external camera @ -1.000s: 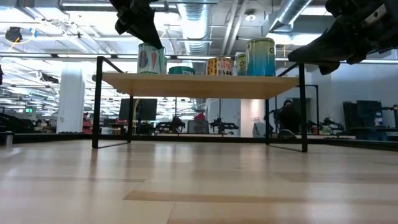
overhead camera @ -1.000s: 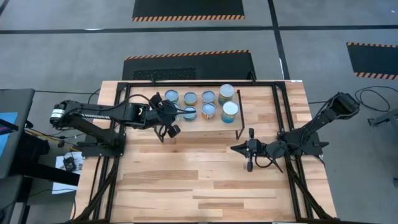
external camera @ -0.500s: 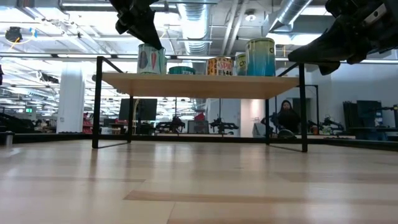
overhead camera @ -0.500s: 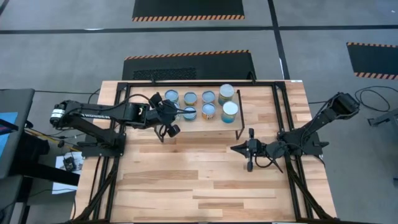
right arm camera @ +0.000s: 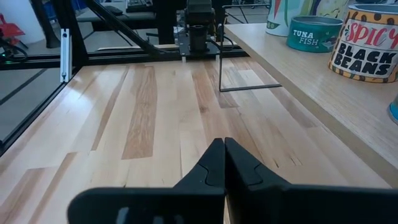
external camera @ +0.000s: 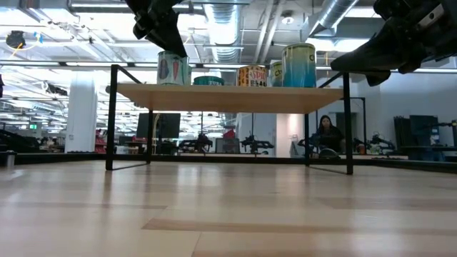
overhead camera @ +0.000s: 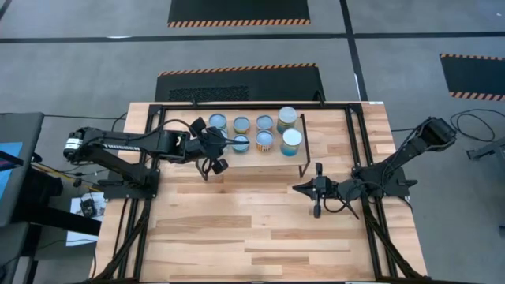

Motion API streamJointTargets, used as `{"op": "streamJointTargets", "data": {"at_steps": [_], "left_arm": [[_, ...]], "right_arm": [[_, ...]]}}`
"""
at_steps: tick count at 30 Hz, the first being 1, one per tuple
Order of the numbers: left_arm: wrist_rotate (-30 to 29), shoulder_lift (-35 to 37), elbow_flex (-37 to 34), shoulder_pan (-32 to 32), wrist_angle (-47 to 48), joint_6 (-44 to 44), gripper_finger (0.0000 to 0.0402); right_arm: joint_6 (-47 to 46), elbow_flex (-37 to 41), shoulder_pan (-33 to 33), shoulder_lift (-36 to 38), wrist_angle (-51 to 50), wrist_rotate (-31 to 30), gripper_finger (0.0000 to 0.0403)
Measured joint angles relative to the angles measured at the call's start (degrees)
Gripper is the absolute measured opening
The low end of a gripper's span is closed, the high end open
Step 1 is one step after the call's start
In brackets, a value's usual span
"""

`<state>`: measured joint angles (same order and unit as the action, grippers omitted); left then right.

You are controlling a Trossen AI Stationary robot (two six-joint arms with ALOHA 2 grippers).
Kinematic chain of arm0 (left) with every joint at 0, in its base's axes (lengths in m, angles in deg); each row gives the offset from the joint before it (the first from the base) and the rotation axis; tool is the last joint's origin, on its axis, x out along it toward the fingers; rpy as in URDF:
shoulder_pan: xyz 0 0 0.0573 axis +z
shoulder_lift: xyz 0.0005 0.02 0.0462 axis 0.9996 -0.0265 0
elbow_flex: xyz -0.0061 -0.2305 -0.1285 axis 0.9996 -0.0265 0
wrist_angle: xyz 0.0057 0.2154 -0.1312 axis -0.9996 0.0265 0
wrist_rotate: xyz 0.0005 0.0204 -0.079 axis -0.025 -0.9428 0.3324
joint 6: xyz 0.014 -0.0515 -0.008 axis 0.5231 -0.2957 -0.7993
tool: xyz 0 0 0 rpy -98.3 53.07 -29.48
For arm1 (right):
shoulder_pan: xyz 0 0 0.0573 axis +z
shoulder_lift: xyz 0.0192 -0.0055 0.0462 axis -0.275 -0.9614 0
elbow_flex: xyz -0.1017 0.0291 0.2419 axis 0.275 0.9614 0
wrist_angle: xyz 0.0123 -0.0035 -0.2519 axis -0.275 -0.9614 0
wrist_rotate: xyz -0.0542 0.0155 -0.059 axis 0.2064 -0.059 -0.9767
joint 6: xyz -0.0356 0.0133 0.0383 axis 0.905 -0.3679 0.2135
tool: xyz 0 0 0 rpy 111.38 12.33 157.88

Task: Pick and place cans onto a shelf
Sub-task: Put the white can on the shelf, then return to Home Position

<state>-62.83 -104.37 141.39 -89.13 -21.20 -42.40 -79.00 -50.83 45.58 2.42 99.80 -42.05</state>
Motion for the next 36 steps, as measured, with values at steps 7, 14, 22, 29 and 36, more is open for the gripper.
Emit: {"op": "streamJointTargets", "data": {"at_steps": [7,14,22,29,36], "left_arm": [[0.1,0.6,0.0,-0.2,0.0,1.6,0.0107],[0.0,3.8,-0.1,-2.0,-0.2,3.0,0.0107],[-3.6,9.2,0.0,-5.4,-0.4,5.3,0.0107],[-6.5,15.8,-7.4,-14.3,-7.4,7.0,0.0107],[-4.9,21.9,-25.2,-25.0,-30.0,12.0,0.0107]], "right_arm": [[0.0,0.0,0.4,0.0,0.0,0.0,0.0011],[1.0,0.0,1.3,0.0,0.0,0.0,0.0011],[1.2,0.0,1.5,0.0,0.4,-0.1,0.0011],[3.3,0.0,1.9,0.0,0.4,-0.2,0.0011],[7.0,0.0,4.9,2.9,0.3,-0.4,0.0011]]}}
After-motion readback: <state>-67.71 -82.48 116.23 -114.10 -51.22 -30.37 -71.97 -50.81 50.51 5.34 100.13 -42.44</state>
